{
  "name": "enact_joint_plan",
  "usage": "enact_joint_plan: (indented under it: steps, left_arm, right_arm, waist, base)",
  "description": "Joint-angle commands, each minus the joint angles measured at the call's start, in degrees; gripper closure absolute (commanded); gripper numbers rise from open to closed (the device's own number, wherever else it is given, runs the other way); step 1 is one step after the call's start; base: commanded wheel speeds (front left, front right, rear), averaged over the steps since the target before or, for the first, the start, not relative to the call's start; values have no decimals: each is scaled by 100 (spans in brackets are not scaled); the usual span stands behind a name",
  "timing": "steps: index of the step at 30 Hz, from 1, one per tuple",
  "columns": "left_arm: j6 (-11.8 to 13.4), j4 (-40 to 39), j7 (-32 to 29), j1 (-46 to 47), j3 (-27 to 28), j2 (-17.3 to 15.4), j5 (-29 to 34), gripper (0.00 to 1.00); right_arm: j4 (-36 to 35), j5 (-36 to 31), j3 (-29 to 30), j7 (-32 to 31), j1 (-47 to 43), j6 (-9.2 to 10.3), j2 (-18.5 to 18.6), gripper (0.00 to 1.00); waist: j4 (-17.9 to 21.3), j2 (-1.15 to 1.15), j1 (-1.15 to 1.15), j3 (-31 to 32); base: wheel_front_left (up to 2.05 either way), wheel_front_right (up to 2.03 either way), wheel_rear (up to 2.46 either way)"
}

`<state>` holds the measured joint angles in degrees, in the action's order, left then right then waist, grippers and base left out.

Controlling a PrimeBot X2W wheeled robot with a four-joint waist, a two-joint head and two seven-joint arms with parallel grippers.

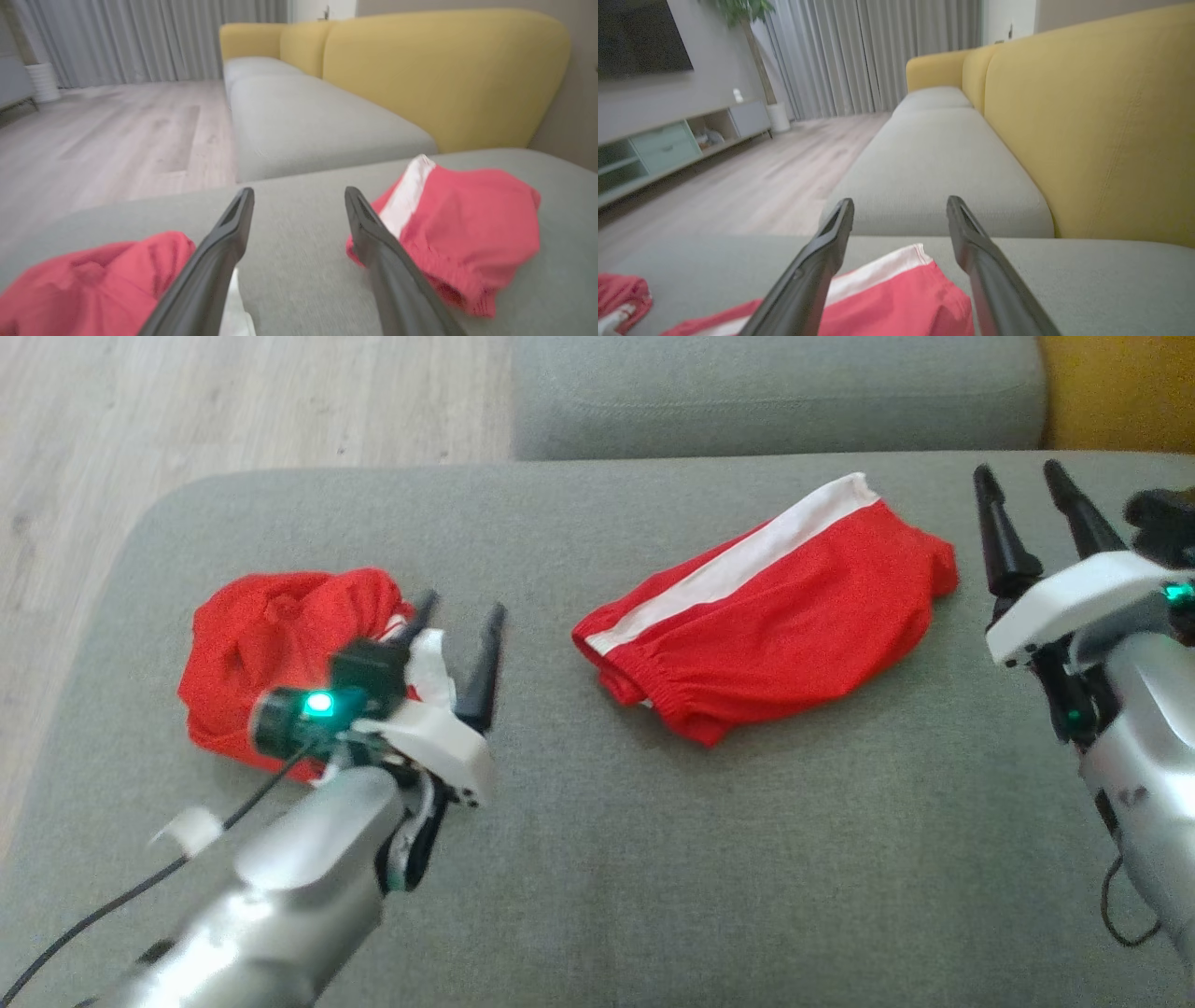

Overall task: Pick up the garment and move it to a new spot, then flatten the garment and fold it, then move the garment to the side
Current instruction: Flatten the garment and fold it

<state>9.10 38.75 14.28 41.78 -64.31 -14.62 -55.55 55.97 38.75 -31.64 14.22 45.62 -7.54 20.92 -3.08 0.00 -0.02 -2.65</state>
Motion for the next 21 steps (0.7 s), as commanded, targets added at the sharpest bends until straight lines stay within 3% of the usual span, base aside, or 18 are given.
enact_joint_plan:
  steps: [1,2,5,10,14,21]
  left_arm:
    - [207,-417,68,29,539,-226,274,0]
    - [487,-966,69,-380,1022,-461,797,0]
    - [791,-1697,70,-1157,1731,-647,1352,0]
    - [1074,-2532,71,-2435,2681,-576,2152,0]
    - [940,-2936,71,-3236,3364,-292,2585,0]
    - [369,-2902,72,-3880,3983,228,3150,0]
  right_arm:
    - [-471,-43,220,74,-140,5,102,0]
    - [-1081,-300,701,75,-626,5,97,0]
    - [-1959,-1035,1349,76,-1480,5,-51,0]
    - [-3278,-2056,2454,77,-2999,5,-982,0]
    - [-3976,-2444,2852,77,-3833,5,-1553,0]
    - [-4134,-2481,2848,77,-4376,5,-1762,0]
  waist:
    - [100,0,2,113]
    - [141,0,2,167]
    - [199,0,2,242]
    - [290,0,2,326]
    - [352,0,2,340]
    - [402,0,2,358]
  base:
    - [0,0,0]
    - [0,0,0]
    - [0,0,0]
    - [0,0,0]
    - [0,0,0]
    - [0,0,0]
